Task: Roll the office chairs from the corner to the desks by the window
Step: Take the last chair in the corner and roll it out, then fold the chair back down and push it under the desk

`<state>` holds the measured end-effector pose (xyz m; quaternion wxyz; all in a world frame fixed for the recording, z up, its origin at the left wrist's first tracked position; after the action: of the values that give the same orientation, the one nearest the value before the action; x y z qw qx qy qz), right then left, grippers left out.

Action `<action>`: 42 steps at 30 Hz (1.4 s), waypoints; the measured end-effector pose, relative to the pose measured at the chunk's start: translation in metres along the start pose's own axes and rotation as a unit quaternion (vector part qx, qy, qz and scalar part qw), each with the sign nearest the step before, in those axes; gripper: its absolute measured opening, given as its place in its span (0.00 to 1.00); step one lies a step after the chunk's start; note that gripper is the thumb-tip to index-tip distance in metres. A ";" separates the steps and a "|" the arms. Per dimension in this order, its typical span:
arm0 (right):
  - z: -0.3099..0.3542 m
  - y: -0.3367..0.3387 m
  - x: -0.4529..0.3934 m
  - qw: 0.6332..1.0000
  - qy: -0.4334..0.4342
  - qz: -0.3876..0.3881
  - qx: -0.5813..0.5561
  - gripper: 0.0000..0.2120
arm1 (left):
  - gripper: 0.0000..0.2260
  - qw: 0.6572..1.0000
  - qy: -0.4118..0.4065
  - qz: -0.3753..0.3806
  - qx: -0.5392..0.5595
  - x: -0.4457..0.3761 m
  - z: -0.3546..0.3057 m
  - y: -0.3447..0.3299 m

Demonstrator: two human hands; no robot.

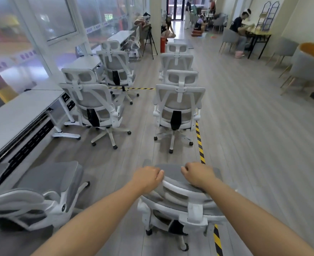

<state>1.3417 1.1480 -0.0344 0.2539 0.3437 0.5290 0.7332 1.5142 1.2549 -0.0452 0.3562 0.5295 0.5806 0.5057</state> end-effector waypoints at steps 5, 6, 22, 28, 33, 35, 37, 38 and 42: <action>0.102 -0.012 -0.074 0.999 0.032 0.028 0.003 0.17 | 0.16 0.996 0.078 0.033 -0.034 -0.005 0.119 0.014; 0.123 -0.015 -0.091 0.999 0.037 0.027 0.007 0.17 | 0.15 0.994 0.091 0.039 -0.040 -0.008 0.147 0.019; 0.371 -0.019 -0.347 0.995 0.084 0.006 0.045 0.17 | 0.19 0.987 0.131 0.066 -0.072 -0.126 0.472 0.128; 0.352 0.002 -0.463 0.997 0.057 -0.015 0.039 0.19 | 0.17 0.989 0.110 0.054 -0.078 -0.237 0.511 0.145; 0.320 0.042 -0.584 0.998 0.049 -0.030 0.038 0.19 | 0.16 0.992 0.089 0.041 -0.078 -0.362 0.540 0.178; 0.309 0.063 -0.632 0.998 0.041 -0.029 0.034 0.19 | 0.16 0.991 0.095 0.036 -0.085 -0.413 0.553 0.196; 0.299 0.085 -0.680 0.998 0.048 -0.033 0.038 0.18 | 0.15 0.991 0.085 0.031 -0.097 -0.464 0.562 0.213; 0.294 0.097 -0.704 0.997 0.052 -0.037 0.041 0.17 | 0.15 0.992 0.076 0.027 -0.100 -0.489 0.566 0.221; 0.278 0.133 -0.787 0.998 0.041 -0.034 0.044 0.15 | 0.18 0.995 0.068 0.039 -0.069 -0.576 0.582 0.243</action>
<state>2.0549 0.6941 -0.0364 0.2419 0.3061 0.5819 0.7136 2.2352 0.7983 -0.0181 0.3315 0.4903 0.5459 0.5930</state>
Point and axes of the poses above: each hand's wrist, its own x-axis away from the middle knuckle, its own y-axis out of the back of the hand, z = x × y, the point moved 5 cm from there along -x, towards the middle knuckle, and after that the axes turned 5 degrees about y, right-handed, at the moved point
